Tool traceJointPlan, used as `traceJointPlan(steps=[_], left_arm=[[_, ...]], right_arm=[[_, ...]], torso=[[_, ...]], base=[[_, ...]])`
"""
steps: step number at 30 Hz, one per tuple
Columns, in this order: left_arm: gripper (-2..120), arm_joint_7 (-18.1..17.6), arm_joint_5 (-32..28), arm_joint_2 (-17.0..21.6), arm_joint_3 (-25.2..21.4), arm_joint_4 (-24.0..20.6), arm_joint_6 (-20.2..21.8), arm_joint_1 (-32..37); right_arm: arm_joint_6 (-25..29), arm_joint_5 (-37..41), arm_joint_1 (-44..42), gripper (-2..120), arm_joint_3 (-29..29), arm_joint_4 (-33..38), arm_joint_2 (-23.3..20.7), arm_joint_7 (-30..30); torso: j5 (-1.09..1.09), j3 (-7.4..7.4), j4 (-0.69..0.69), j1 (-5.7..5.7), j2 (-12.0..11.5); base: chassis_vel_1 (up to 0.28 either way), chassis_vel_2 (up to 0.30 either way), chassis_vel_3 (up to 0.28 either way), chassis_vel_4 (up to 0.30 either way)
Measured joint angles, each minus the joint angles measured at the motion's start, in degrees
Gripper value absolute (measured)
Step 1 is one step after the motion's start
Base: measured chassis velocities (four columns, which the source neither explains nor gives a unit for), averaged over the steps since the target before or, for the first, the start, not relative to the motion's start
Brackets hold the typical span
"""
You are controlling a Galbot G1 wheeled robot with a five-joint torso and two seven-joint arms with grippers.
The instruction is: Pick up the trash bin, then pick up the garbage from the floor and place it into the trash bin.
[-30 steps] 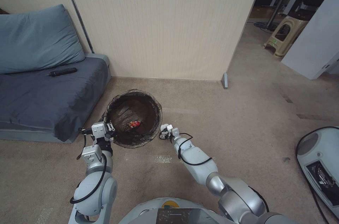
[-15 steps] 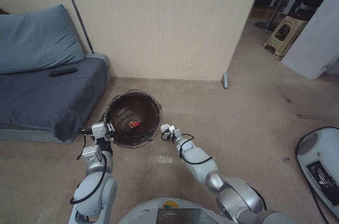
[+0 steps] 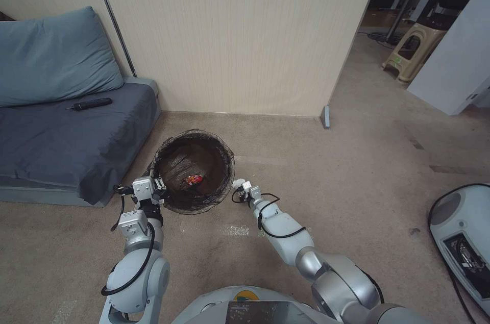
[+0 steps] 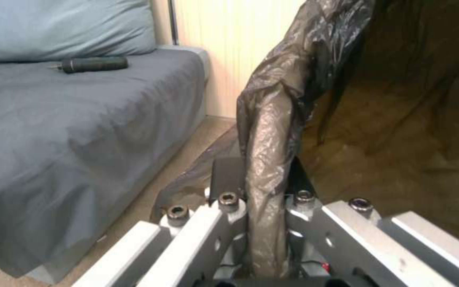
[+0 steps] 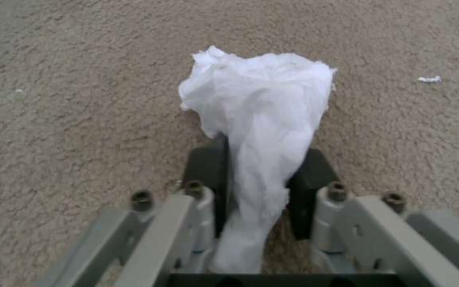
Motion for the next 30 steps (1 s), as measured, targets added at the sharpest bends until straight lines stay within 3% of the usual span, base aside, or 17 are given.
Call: traceJointPlan(steps=[2, 5, 20, 27, 30], left_arm=[[0, 0.0, 0.0, 0.0, 0.0, 0.0, 0.0, 0.0], [0, 0.0, 0.0, 0.0, 0.0, 0.0, 0.0, -0.1], [0, 0.1, 0.0, 0.1, -0.1, 0.4, 0.0, -0.3], [0, 0.0, -0.2, 0.1, -0.1, 0.9, 0.1, -0.6], [0, 0.0, -0.3, 0.4, -0.3, 1.0, 0.1, -0.8]], right_arm=[[0.0, 0.0, 0.0, 18, 0.1, 0.0, 0.0, 0.0], [0.2, -0.4, 0.0, 0, 0.3, 0.0, -0.1, 0.1], [1.2, -1.3, -0.8, 0, 0.9, 0.9, -0.6, 0.6], [1.7, -1.3, -1.8, 0, 1.2, 3.6, -1.3, 1.9], [1.7, -0.3, -3.4, 0, 1.5, 8.9, -3.4, 3.0]], torso=[[-0.01, 0.0, 0.0, 0.0, 0.0], [-0.03, 0.0, -0.02, 0.0, 0.0], [-0.02, 0.0, -0.02, 0.0, 0.0], [-0.03, 0.01, -0.03, 0.0, 0.0], [-0.03, 0.01, -0.02, 0.0, 0.0]], base=[[0.0, 0.0, 0.0, 0.0], [0.0, 0.0, 0.0, 0.0], [0.0, 0.0, 0.0, 0.0], [0.0, 0.0, 0.0, 0.0], [0.0, 0.0, 0.0, 0.0]])
